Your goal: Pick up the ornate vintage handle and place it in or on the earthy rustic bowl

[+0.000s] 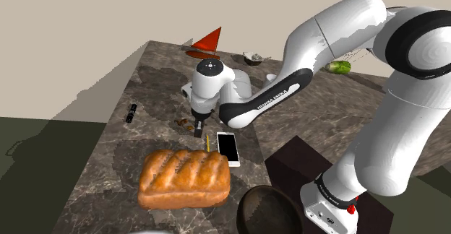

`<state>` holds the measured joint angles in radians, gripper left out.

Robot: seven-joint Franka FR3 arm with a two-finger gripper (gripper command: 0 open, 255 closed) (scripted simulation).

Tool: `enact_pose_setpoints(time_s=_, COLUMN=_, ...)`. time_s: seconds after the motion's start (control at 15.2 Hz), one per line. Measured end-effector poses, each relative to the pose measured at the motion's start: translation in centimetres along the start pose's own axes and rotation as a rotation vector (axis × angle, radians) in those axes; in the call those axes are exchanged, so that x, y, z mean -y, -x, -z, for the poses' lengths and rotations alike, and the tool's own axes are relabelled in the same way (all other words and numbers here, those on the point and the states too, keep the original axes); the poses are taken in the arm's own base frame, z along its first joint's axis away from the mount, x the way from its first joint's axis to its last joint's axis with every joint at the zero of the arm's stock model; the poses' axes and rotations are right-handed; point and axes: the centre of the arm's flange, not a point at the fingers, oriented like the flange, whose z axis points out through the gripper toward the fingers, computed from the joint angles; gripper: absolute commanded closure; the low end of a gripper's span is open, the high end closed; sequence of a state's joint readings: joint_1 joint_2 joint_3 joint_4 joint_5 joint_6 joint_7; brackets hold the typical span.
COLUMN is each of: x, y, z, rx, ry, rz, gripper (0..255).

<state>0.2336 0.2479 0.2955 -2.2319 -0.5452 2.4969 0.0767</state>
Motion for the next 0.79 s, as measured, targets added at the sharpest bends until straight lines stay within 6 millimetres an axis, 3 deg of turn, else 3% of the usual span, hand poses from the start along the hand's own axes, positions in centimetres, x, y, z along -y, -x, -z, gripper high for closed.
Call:
enact_pose_setpoints(time_s=0.26, x=0.02, y=0.0, z=-0.05, rx=0.0, ry=0.0, rz=0.0, gripper=0)
enact_pose_setpoints(time_s=0.33, x=0.02, y=0.0, z=-0.05, rx=0.0, ry=0.0, rz=0.0, gripper=255)
enact_pose_setpoints(time_s=0.79, x=-0.08, y=-0.02, z=0.01, rx=-0.001, ry=0.001, rz=-0.001, gripper=255)
